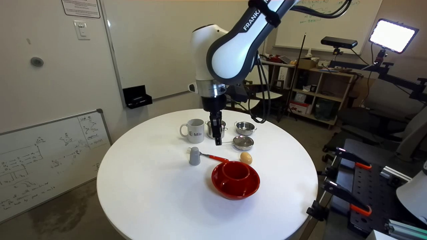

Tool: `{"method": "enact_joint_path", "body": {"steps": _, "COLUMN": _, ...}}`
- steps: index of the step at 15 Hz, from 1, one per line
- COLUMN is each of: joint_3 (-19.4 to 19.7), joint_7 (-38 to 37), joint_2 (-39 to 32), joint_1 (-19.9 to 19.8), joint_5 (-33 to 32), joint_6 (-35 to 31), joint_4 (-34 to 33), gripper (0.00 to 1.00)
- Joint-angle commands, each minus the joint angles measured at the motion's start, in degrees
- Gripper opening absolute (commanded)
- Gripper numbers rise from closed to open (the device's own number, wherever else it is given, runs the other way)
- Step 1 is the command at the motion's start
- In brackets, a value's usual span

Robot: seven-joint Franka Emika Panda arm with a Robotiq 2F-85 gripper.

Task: Pick the bottle on the table and put it in the pot

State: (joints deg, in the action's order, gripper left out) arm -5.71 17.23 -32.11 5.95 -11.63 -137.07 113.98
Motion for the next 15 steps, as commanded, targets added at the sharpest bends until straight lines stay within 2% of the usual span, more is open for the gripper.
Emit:
{"method": "enact_joint_path", "body": {"steps": 1, "joint_3": 0.2, "joint_7": 1.1, "joint_2": -5.8, "joint_1": 0.8, "joint_5": -2.3, "joint_6": 0.3, "joint_4": -7.1, "gripper": 1.00}}
{"method": "enact_joint_path", "body": {"steps": 15, "joint_3": -1.1, "joint_7": 8.7, "joint_2": -21.7, "joint_1": 0.7, "joint_5": -2.4, "joint_6": 4.1, "joint_4": -26.4, "gripper": 1.00}}
